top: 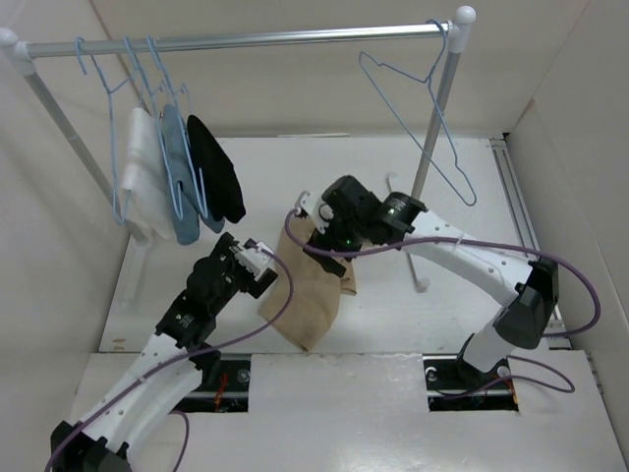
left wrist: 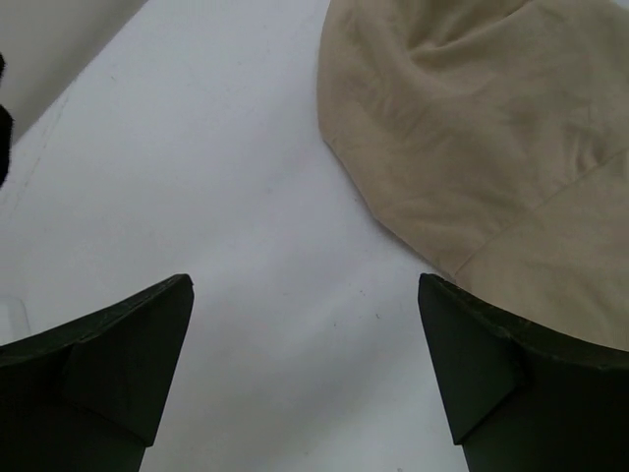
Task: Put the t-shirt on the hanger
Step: Move the tshirt to the center of the board
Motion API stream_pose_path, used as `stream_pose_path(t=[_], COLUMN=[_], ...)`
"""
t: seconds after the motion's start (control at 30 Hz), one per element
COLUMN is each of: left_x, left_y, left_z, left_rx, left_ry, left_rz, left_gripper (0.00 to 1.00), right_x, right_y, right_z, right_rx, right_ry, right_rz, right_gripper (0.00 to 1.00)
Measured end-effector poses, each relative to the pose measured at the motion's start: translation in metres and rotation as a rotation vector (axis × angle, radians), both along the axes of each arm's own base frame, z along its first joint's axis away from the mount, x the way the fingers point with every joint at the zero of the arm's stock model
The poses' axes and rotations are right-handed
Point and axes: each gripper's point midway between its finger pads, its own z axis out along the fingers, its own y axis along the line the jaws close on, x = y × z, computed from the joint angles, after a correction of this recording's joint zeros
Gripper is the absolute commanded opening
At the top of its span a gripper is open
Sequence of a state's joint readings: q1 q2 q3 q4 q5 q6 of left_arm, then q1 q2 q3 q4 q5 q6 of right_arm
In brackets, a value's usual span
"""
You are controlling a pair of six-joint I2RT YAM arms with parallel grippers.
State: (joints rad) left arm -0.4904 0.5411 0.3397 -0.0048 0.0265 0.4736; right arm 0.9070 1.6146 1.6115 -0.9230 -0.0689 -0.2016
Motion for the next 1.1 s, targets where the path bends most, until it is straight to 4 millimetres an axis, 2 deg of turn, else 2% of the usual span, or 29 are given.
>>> stream_pose_path(t=[0.17,0.27,0.33,0.47,0.6,0.77,0.87,0.93,1.0,1.07,1.1], left_x=[-0.016,-0.024,-0.028,-0.031,-0.032,-0.032,-0.030,-0.030,-0.029,-0.027,-0.026], left_y=[0.004,0.005,0.006,0.007,0.008,0.010,0.012,0.014,0.015,0.018,0.019], left_z=[0.006,0.004,0.002,-0.003,-0.006,-0.006,-0.006,-0.006,-0.006,-0.006,-0.005], left_rx=[0.015,0.035,0.048,0.068,0.073,0.067,0.065,0.062,0.063,0.063,0.059], left_ry=[-0.080,-0.106,-0.107,-0.094,-0.082,-0.078,-0.076,-0.075,-0.073,-0.072,-0.076], left_rz=[-0.058,-0.089,-0.104,-0.116,-0.116,-0.096,-0.077,-0.066,-0.054,-0.035,-0.023], left_gripper=[0.97,0.97,0.97,0.97,0.97,0.99,0.99,0.99,0.99,0.99,0.99], right_x=[-0.035,-0.047,-0.058,-0.081,-0.074,-0.079,-0.079,-0.078,-0.076,-0.072,-0.072], right_y=[-0.014,-0.014,-0.010,0.014,0.026,0.027,0.033,0.037,0.046,0.056,0.058], right_z=[-0.059,-0.089,-0.103,-0.111,-0.119,-0.149,-0.164,-0.176,-0.186,-0.187,-0.188], right_rx=[-0.076,-0.130,-0.172,-0.171,-0.129,-0.133,-0.145,-0.173,-0.199,-0.203,-0.205], right_ry=[0.066,0.050,0.005,-0.084,-0.160,-0.155,-0.144,-0.121,-0.084,-0.076,-0.069], right_rz=[0.082,0.137,0.207,0.382,0.440,0.510,0.539,0.552,0.556,0.557,0.559], right_gripper=[0.92,0.93,0.94,0.94,0.92,0.80,0.79,0.75,0.59,0.46,0.35])
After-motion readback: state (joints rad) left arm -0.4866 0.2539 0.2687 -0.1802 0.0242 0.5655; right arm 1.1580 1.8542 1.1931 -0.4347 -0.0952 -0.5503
